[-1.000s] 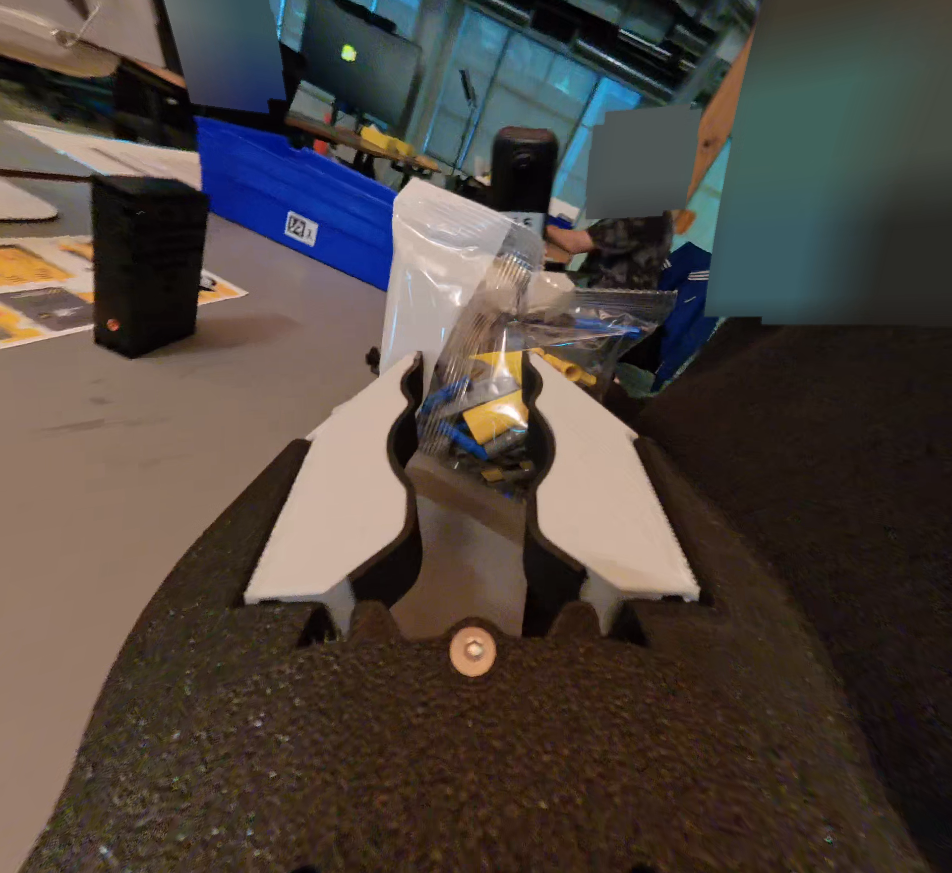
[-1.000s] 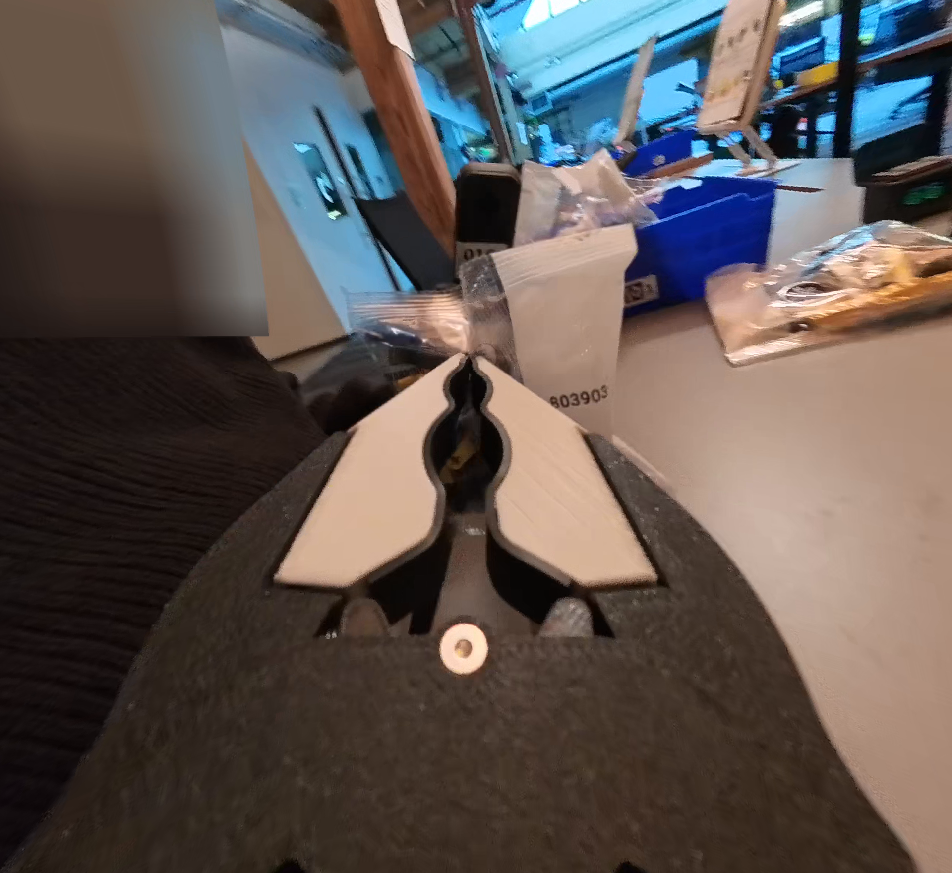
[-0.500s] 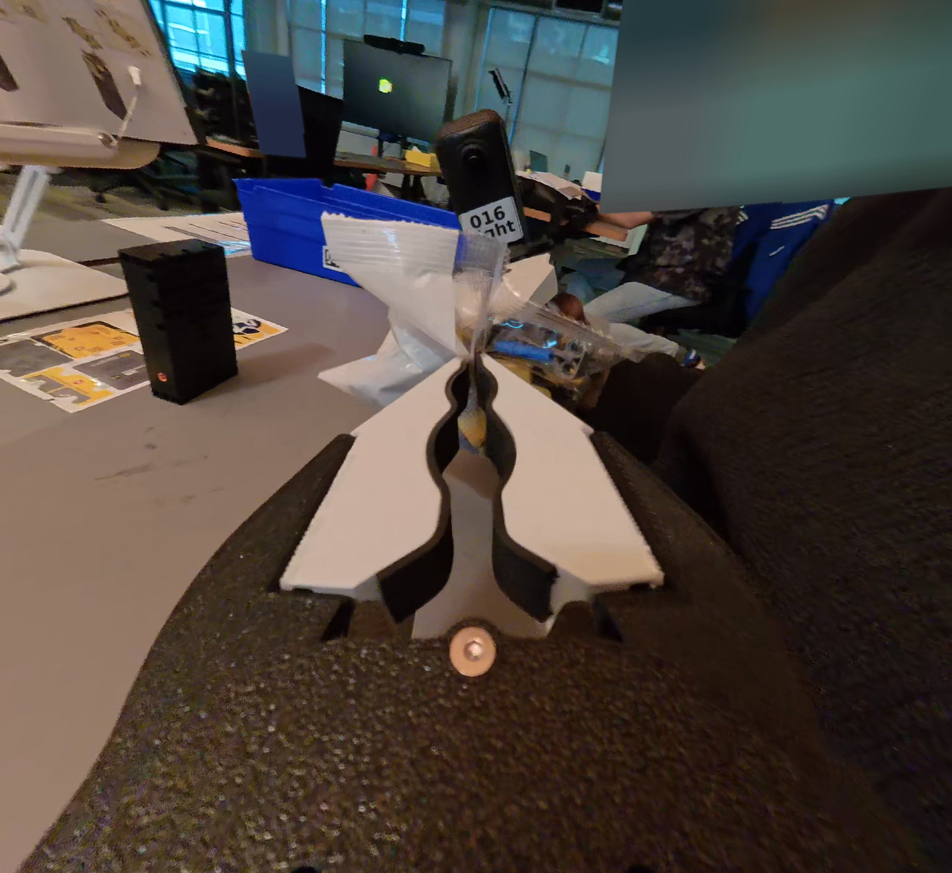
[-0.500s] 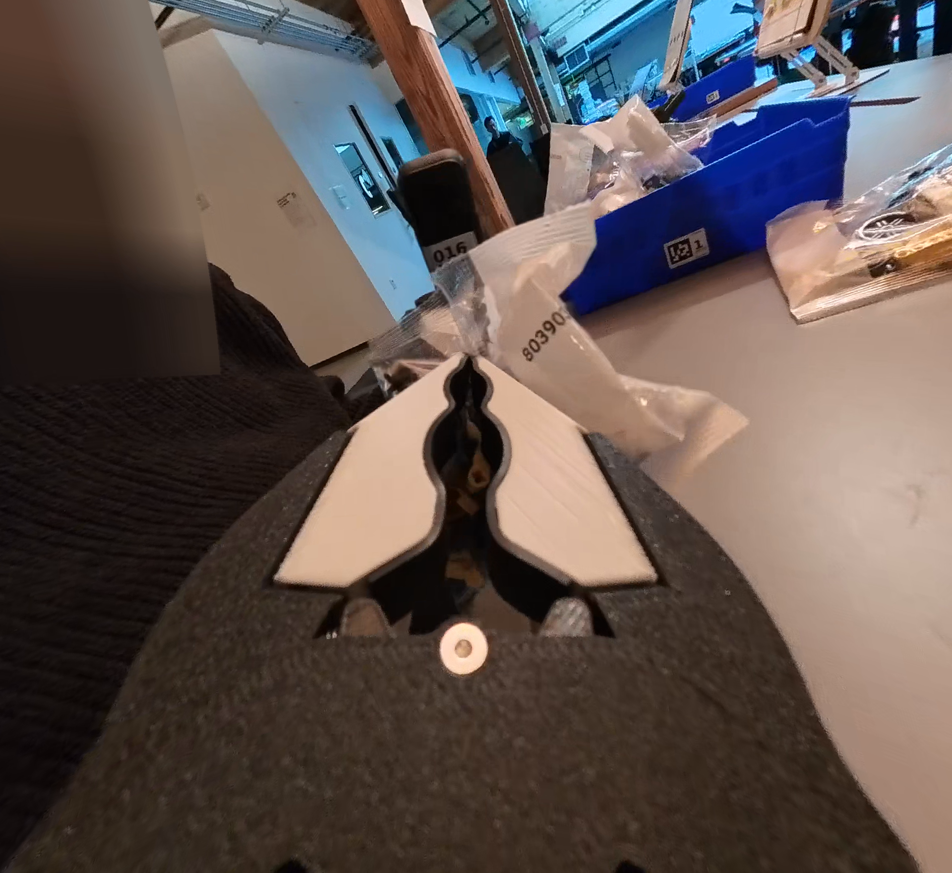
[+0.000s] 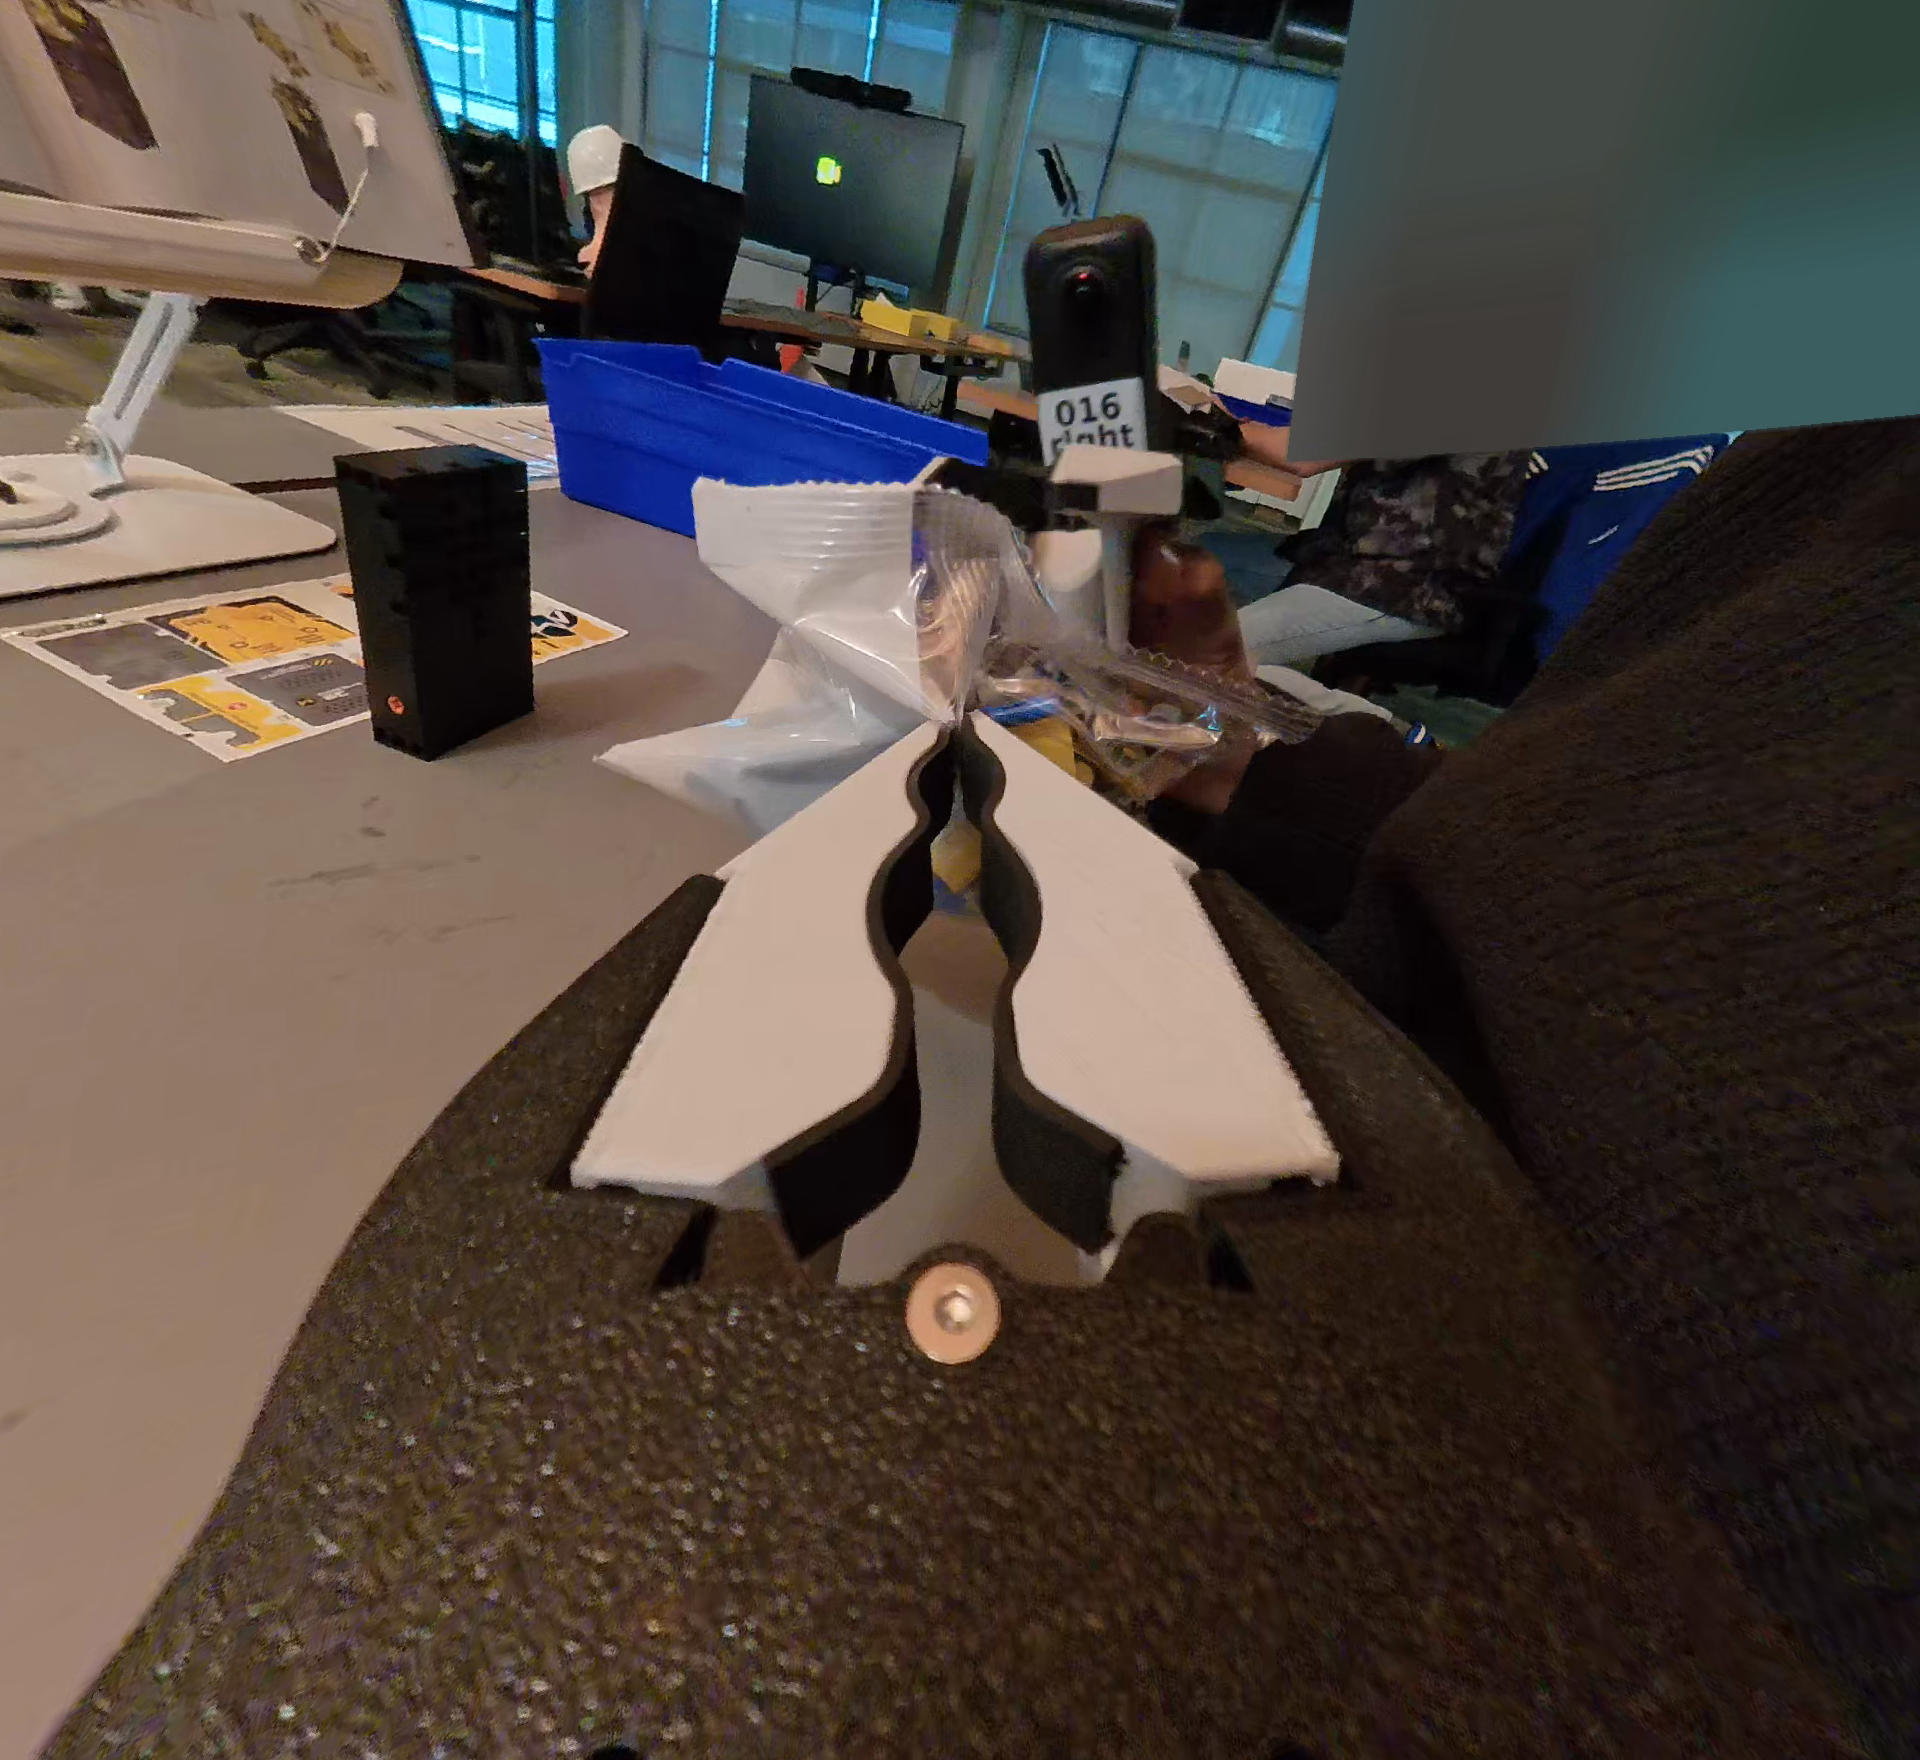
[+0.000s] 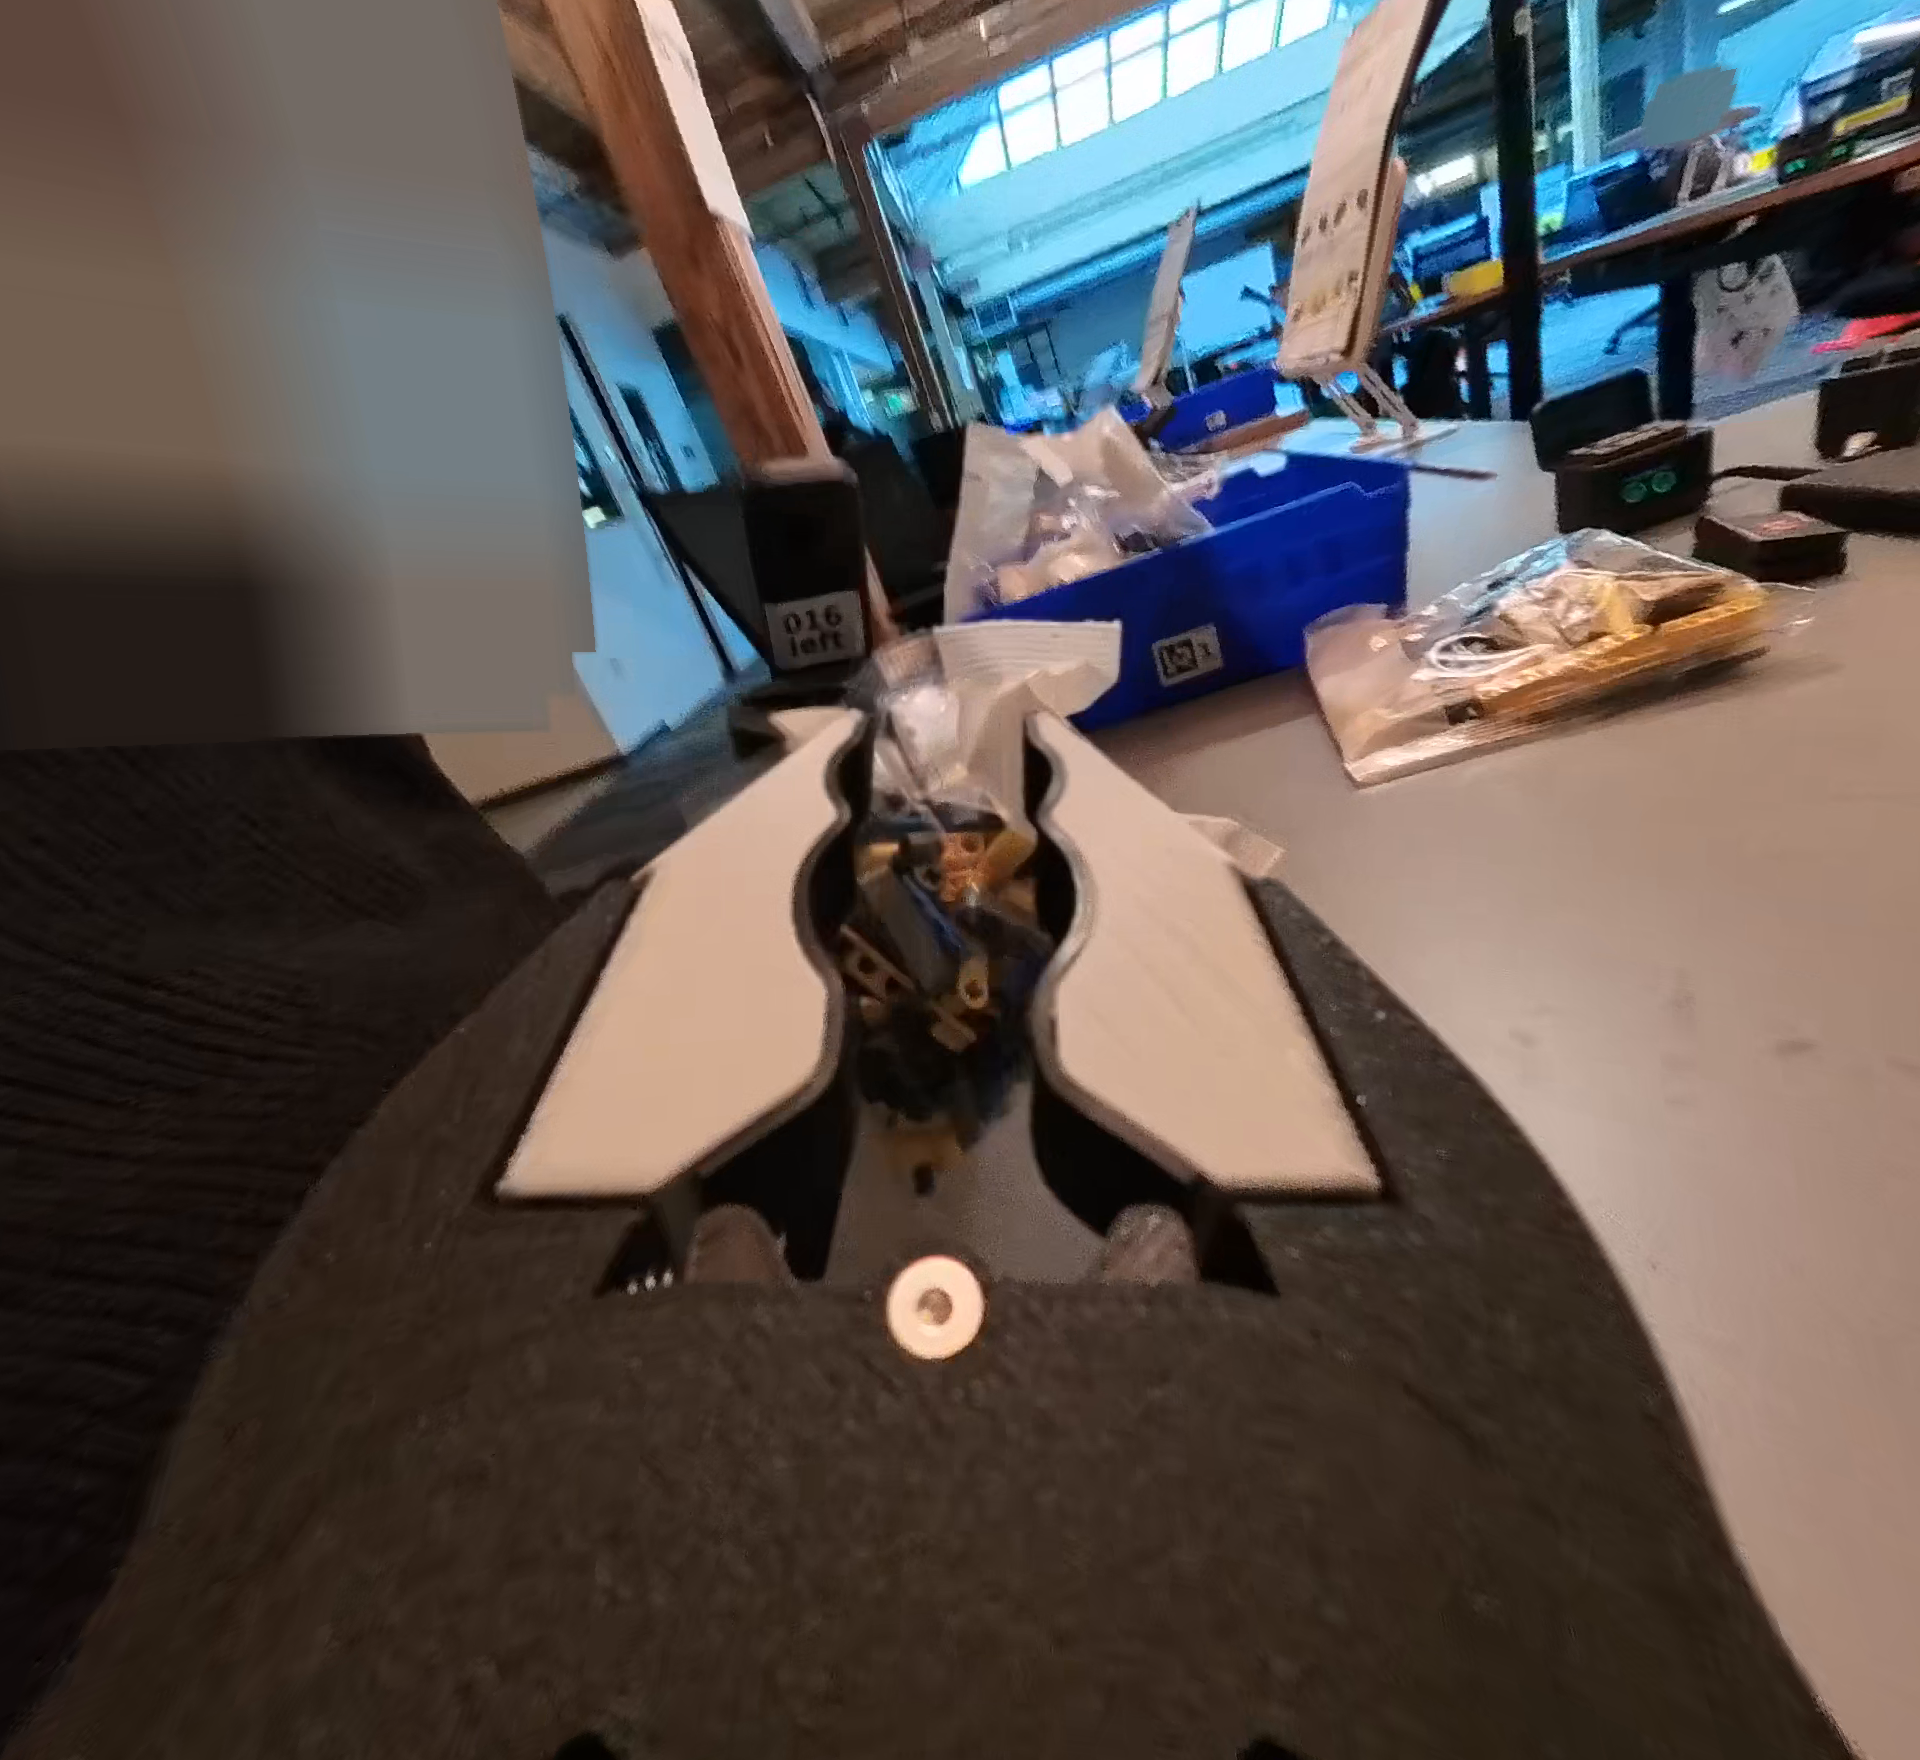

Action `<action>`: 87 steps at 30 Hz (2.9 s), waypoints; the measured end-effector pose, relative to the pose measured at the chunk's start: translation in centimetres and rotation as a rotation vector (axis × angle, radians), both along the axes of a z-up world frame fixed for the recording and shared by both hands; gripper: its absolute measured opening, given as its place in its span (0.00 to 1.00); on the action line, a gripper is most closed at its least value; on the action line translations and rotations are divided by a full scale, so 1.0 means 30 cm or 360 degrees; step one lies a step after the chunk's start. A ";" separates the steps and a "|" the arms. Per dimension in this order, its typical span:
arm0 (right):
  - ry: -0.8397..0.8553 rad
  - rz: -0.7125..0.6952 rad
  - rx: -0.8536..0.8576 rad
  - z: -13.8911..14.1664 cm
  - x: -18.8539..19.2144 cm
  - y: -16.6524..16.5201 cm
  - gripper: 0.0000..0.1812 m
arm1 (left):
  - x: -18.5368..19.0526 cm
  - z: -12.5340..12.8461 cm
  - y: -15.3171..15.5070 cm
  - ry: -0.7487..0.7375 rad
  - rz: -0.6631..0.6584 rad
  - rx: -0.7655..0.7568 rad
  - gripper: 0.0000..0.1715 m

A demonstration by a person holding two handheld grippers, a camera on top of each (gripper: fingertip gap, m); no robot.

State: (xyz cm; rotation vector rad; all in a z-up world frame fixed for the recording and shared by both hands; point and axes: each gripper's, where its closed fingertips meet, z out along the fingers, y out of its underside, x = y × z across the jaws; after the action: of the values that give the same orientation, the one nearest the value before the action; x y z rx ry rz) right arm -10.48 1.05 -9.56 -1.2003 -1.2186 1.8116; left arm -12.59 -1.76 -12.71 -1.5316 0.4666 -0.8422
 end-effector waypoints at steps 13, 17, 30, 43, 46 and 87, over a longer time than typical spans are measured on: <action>-0.0290 0.0120 0.0411 -0.098 -0.049 -0.115 0.14 | 0.032 -0.020 0.006 0.0159 0.0008 -0.0094 0.00; -0.0262 0.0173 0.0244 -0.083 -0.041 -0.108 0.03 | 0.045 -0.017 0.007 0.0178 0.0004 -0.0087 0.00; -0.0101 0.0000 -0.0249 -0.023 -0.039 -0.012 0.00 | 0.012 0.016 0.040 0.0004 0.0089 -0.0014 0.00; -0.0133 -0.0174 -0.0222 -0.025 -0.050 0.015 0.00 | -0.016 0.025 0.044 -0.0128 0.0100 0.0034 0.00; -0.0133 -0.0215 -0.0249 -0.043 -0.056 0.029 0.00 | -0.021 0.009 0.052 -0.0197 0.0125 0.0012 0.00; -0.0227 0.0005 -0.0045 -0.097 -0.055 -0.029 0.08 | -0.023 -0.032 0.023 0.0318 0.0247 0.0001 0.01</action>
State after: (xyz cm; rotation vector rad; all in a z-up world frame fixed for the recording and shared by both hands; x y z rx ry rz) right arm -12.11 0.20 -12.46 -1.3641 -1.2775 1.7763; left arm -13.30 -1.07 -13.66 -1.6365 0.4858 -0.5715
